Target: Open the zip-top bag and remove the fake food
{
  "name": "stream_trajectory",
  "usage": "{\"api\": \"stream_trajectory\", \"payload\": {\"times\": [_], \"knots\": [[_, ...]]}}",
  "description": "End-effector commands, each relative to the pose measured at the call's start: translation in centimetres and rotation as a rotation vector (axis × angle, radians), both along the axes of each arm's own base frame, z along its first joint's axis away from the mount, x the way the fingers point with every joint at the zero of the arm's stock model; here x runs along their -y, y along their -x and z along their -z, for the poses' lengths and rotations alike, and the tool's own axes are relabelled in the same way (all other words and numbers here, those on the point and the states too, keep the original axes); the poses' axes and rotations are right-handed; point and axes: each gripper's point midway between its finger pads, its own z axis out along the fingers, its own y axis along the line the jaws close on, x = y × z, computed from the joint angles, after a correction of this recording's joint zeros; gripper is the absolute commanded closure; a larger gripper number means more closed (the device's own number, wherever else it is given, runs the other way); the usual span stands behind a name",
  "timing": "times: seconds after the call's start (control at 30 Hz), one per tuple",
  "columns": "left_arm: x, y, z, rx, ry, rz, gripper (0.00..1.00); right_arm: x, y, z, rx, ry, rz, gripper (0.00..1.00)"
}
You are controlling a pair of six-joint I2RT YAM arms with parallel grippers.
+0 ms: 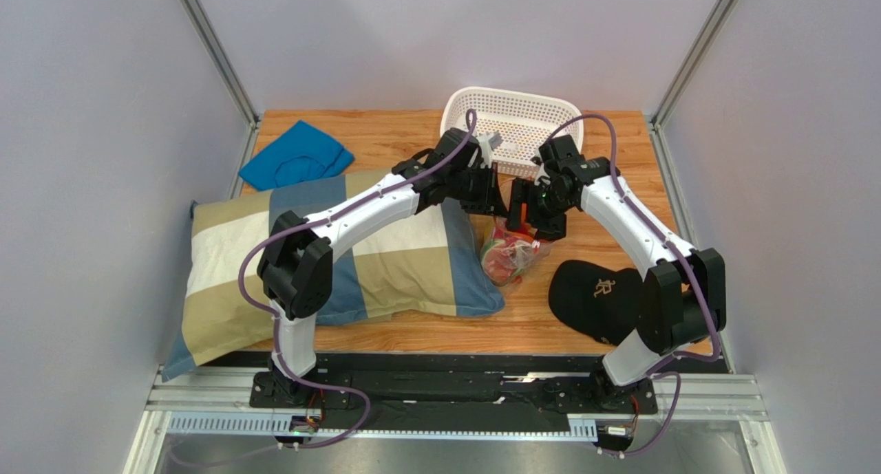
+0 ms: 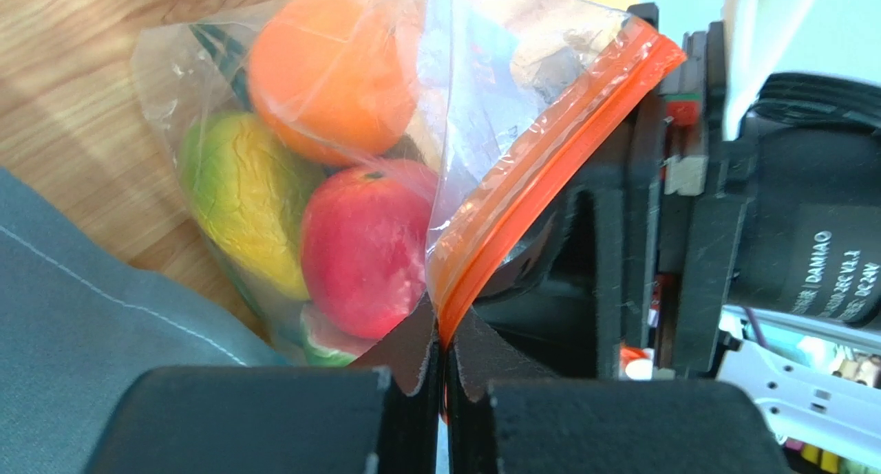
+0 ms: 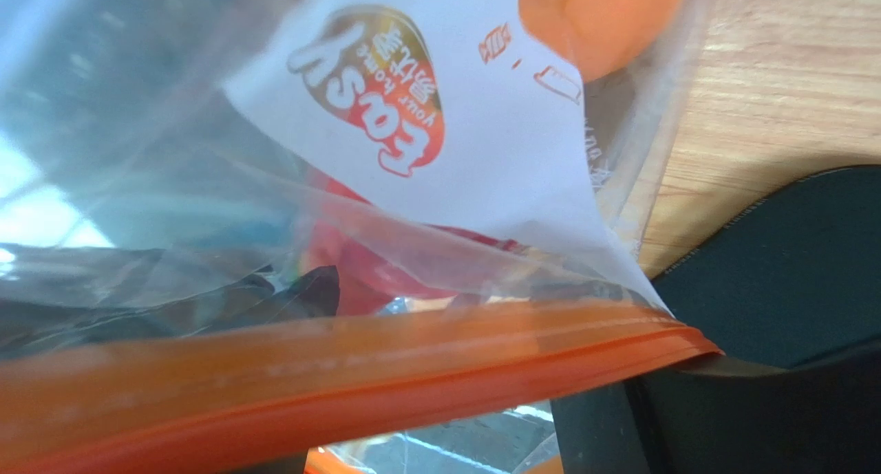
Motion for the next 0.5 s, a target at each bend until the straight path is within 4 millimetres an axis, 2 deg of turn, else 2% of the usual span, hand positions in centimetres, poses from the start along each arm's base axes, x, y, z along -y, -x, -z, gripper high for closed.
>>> {"api": "stream_trajectory", "payload": {"times": [0.0,0.03,0.07,0.1,0.13,0.23,0.33,0.37,0.43,0.47], "knots": [[0.3,0.6,0.4,0.011,0.005,0.03,1.0,-2.4,-3.0,0.9,0.096,-0.055,0.035,0.24],[0.2,0.7,0.4,0.012,0.0,0.027,1.0,-2.3,-2.8,2.3,0.07,-0.04,0.046,0.24],[0.1,0.8,0.5,0.01,-0.002,0.029,1.0,-2.3,-2.9,2.6,0.071,-0.039,0.051,0.24],[0.0,0.8,0.8,0.008,-0.008,0.027,1.0,-2.5,-3.7,2.8,0.119,-0.024,0.062,0.23],[-0.1,1.0,0.7,0.007,-0.007,0.026,1.0,-2.2,-3.5,3.2,0.138,-0.013,0.072,0.23],[-0.5,1.2,0.8,0.003,-0.01,0.022,1.0,-3.0,-4.7,3.2,0.22,-0.059,0.059,0.24],[-0.9,1.4,0.9,0.008,-0.026,0.022,1.0,-2.4,-4.7,3.4,0.21,-0.018,0.058,0.39],[-1.1,1.5,0.9,0.018,-0.034,0.027,1.0,-2.5,-4.8,2.1,0.235,-0.031,0.051,0.57],[-1.4,1.2,0.9,0.03,-0.051,0.013,1.0,-2.0,-3.7,0.6,0.23,-0.017,0.035,0.79],[-1.8,1.0,1.0,0.028,-0.064,0.001,1.0,-2.2,-3.6,-1.5,0.257,-0.022,0.02,0.92]]}}
